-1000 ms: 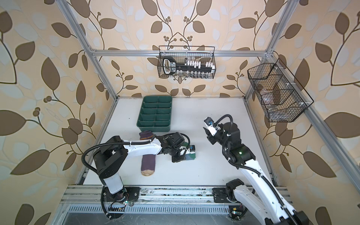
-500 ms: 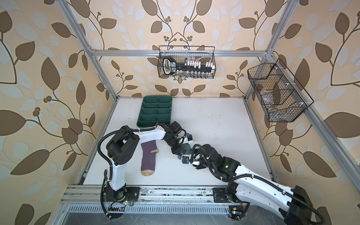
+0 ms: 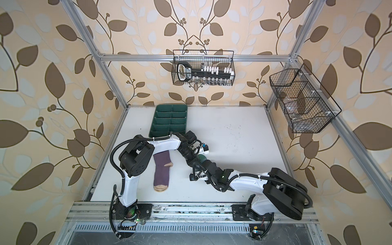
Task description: Roll the socks
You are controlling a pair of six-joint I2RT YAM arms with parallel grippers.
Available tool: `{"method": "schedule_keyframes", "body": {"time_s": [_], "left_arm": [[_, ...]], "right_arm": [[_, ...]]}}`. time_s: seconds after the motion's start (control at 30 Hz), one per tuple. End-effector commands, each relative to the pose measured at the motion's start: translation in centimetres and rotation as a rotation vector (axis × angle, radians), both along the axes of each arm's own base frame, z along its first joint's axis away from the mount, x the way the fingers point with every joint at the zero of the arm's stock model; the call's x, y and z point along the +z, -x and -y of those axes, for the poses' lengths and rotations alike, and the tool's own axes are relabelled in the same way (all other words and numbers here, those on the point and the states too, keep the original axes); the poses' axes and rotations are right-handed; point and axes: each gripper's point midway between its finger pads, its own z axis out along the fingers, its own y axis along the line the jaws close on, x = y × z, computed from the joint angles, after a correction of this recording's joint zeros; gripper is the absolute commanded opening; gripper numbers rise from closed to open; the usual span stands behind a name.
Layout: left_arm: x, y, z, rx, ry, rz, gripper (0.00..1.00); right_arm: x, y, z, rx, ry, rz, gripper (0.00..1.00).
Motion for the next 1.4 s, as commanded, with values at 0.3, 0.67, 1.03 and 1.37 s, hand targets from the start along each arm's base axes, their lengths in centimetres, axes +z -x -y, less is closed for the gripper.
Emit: {"method": "schedule_keyframes", "body": {"time_s": [0.3,0.67,1.03,1.37], "left_arm": [[0.0,-0.7,-2.2,0.056,-0.099,0.089,0.19],[7.5,-2.8,-3.5,0.13,-0.031,0.396,0.4],[20.6,-8.3,-13.0,0.604,-0.07,1.157,0.79],[20.4,-3.5,-15.5,0.589,-0.021,1.075,0.99]], "right_arm": [[-1.7,-0.2,0.2,-0.027,0.093,-0.071,0.04],[-0.9,3.4,3.6,-0.079,0.207,-0.22,0.0],[-0.4,7.9,4.4,-0.165,0.275,-0.653,0.04],[-0.7,5.6,0.4,-0.277,0.209,-0.927,0.05]]}}
